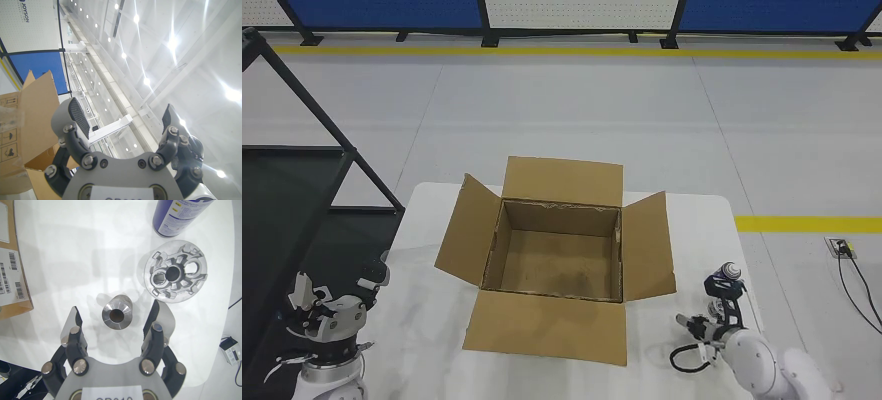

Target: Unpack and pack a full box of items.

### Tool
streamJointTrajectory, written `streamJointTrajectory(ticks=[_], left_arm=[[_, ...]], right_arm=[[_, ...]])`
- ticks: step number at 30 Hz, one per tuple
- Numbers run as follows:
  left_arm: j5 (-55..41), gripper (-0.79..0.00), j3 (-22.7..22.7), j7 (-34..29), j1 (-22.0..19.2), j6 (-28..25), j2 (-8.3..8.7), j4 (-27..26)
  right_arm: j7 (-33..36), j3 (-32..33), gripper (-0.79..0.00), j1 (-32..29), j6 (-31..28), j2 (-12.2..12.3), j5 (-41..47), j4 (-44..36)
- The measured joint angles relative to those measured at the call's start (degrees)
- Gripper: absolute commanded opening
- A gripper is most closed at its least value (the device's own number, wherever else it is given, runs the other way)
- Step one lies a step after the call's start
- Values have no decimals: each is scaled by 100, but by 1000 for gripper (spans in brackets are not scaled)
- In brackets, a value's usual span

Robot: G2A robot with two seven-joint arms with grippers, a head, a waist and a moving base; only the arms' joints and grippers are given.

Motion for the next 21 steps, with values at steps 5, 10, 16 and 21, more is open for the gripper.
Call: streamJointTrajectory(ticks=[5,10,16,21], left_arm=[[0,0,0,0,0,0,0,0],[0,0,0,0,0,0,0,0],[0,0,0,0,0,0,0,0],[0,0,0,0,0,0,0,0]], right_arm=[[-1,-23,-727,85,44,-15,29,96],[-108,107,-785,41,50,-18,162,14],[-517,665,-785,-481,-196,2,681,-766],[-1071,1288,-785,-976,-469,-11,1497,-1669]])
